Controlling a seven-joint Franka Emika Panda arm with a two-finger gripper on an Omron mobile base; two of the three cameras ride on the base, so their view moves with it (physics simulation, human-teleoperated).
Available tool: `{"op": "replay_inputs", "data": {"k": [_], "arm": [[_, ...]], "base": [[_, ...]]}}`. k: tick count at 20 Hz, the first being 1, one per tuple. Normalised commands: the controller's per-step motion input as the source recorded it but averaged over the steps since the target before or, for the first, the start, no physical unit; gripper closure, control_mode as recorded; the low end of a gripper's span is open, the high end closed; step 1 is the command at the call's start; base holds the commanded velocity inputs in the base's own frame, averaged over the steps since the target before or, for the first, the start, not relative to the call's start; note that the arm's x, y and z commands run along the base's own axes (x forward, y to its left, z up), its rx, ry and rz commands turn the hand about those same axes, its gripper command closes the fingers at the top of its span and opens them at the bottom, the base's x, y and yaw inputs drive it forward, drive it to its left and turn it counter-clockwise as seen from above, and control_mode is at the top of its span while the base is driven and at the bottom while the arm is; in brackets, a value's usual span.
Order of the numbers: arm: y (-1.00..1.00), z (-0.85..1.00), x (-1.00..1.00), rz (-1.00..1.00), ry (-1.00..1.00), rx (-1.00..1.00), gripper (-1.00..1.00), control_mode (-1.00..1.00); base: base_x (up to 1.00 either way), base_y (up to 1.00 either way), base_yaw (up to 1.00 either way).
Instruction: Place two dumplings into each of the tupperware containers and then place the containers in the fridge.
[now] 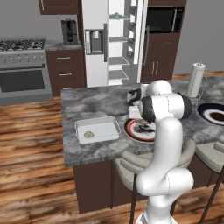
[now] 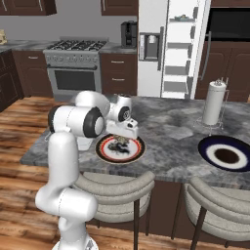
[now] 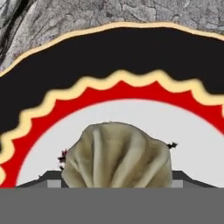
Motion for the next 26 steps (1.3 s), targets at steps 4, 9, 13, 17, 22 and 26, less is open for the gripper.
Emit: {"op": "replay_inputs", "data": {"k": [4, 9, 13, 17, 22, 26], "arm": [[0.36, 0.77, -0.26, 0.0, 0.0, 0.0, 1.0, -1.0], [0.77, 0.24, -0.31, 0.0, 0.0, 0.0, 1.0, -1.0], [0.98, 0.23, -0.04, 0.0, 0.0, -0.02, 1.0, -1.0], [1.0, 0.14, -0.08, 0.0, 0.03, -0.1, 1.0, -1.0], [1.0, 0.05, -0.01, 0.0, 0.12, -0.07, 1.0, -1.0], [0.77, -0.12, 0.0, 0.0, 0.13, -0.01, 1.0, -1.0]], "base": [[0.0, 0.0, 0.0], [0.0, 0.0, 0.0], [0.0, 0.0, 0.0], [0.0, 0.0, 0.0], [0.0, 0.0, 0.0], [0.0, 0.0, 0.0]]}}
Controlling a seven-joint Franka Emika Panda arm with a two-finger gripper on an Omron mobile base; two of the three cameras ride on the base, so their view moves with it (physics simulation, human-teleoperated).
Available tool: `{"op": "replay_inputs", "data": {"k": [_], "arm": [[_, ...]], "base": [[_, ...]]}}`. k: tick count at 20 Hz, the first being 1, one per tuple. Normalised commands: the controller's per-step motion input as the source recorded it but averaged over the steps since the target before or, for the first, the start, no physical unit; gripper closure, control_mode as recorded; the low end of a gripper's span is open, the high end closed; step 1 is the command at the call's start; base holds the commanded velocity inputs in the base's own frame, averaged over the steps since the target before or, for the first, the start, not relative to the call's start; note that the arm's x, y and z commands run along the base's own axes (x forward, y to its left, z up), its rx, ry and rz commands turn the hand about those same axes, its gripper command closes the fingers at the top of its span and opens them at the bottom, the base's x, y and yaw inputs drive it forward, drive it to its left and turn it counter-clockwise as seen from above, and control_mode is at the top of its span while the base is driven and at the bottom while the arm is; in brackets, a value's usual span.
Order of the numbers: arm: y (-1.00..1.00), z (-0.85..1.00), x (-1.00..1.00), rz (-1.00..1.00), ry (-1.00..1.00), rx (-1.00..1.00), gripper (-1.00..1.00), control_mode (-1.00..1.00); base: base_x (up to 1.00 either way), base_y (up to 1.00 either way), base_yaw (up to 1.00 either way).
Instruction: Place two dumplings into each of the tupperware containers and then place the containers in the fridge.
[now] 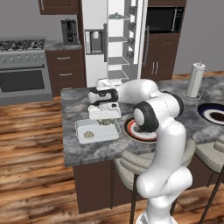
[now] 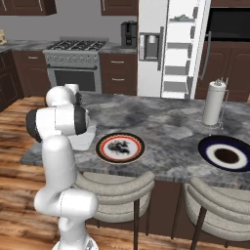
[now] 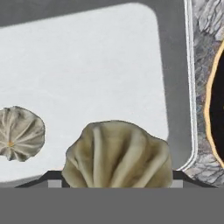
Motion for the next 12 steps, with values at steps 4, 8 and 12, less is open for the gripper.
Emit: {"op": "replay_inputs", "data": {"k": [4, 8, 12], "arm": [[0.41, -0.42, 0.07, 0.0, 0.09, 0.0, 1.0, -1.0], [0.3, -0.59, 0.34, 0.0, 0.0, 0.0, 1.0, -1.0], [0.08, -0.55, 0.28, 0.0, 0.02, 0.0, 1.0, -1.0]], "base": [[0.0, 0.0, 0.0], [0.0, 0.0, 0.0], [0.0, 0.0, 0.0]]}}
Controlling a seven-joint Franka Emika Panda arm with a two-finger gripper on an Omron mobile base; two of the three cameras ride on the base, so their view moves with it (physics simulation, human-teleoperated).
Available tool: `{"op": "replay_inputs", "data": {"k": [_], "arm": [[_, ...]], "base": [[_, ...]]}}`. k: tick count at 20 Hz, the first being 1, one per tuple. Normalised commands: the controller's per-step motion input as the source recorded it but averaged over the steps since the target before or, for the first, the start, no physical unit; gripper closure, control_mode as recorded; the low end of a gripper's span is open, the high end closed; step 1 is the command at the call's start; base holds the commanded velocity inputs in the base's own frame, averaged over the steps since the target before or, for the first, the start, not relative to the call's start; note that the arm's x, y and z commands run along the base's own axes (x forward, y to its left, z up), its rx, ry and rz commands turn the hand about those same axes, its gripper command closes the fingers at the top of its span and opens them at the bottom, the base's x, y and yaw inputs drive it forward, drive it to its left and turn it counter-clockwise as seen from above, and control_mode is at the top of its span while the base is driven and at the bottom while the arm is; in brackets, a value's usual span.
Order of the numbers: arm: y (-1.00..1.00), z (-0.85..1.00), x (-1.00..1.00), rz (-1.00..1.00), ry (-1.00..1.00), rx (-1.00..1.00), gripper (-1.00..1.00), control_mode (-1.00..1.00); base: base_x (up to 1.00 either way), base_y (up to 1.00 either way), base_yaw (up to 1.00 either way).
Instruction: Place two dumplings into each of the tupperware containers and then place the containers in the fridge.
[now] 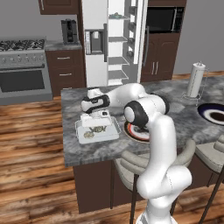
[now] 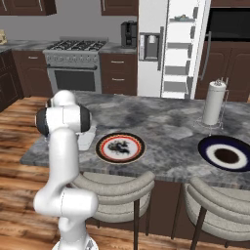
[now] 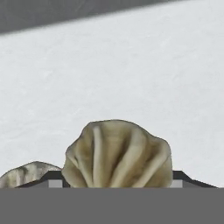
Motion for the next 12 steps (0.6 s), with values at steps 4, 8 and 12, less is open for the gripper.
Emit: {"op": "replay_inputs", "data": {"k": [4, 8, 12], "arm": [[0.0, -0.3, 0.02, 0.0, 0.06, 0.0, -1.0, -1.0], [0.0, 0.0, 0.0, 0.0, 0.02, 0.0, -1.0, -1.0], [0.0, 0.0, -0.11, 0.0, 0.0, 0.0, -1.0, -1.0]], "base": [[0.0, 0.0, 0.0], [0.0, 0.0, 0.0], [0.0, 0.0, 0.0]]}}
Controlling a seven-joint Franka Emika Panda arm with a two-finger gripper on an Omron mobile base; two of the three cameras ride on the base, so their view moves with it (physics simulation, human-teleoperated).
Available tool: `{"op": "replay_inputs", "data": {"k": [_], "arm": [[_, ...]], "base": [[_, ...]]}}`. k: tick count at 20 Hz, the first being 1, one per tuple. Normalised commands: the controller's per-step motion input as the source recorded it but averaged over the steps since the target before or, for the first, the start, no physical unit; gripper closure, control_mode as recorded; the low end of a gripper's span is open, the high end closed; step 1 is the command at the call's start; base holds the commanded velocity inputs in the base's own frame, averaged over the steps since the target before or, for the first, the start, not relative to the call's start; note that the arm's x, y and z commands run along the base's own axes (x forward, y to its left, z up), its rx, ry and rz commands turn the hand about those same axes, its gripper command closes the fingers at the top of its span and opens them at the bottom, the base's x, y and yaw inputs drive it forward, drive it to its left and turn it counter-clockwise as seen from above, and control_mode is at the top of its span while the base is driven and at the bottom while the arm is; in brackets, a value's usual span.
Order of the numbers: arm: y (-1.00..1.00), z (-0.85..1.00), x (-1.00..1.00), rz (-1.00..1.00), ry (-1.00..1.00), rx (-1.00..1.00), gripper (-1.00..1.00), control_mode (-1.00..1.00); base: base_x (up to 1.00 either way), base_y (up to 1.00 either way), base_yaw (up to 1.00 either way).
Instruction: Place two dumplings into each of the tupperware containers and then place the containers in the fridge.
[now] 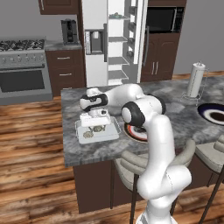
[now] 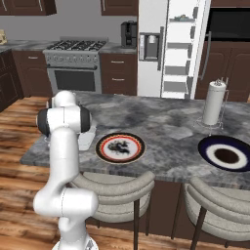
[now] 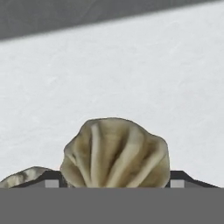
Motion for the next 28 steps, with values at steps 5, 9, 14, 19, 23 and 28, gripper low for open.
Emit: {"op": "replay_inputs", "data": {"k": [5, 9, 14, 19, 23, 28], "arm": [[-0.13, 0.08, -0.22, 0.0, 0.0, 0.0, -1.0, -1.0], [-0.32, 0.46, -0.02, 0.0, 0.0, 0.03, -1.0, -1.0], [-0.51, 0.34, 0.0, 0.0, -0.07, 0.01, -1.0, -1.0], [-0.69, 0.05, 0.0, 0.08, -0.26, 0.08, -1.0, -1.0], [-0.65, 0.0, -0.02, 0.12, -0.08, 0.11, -1.0, -1.0], [-0.2, -0.06, 0.0, 0.07, 0.0, 0.11, -1.0, -1.0]], "base": [[0.0, 0.0, 0.0], [0.0, 0.0, 0.0], [0.0, 0.0, 0.0], [0.0, 0.0, 0.0], [0.0, 0.0, 0.0], [0.0, 0.0, 0.0]]}}
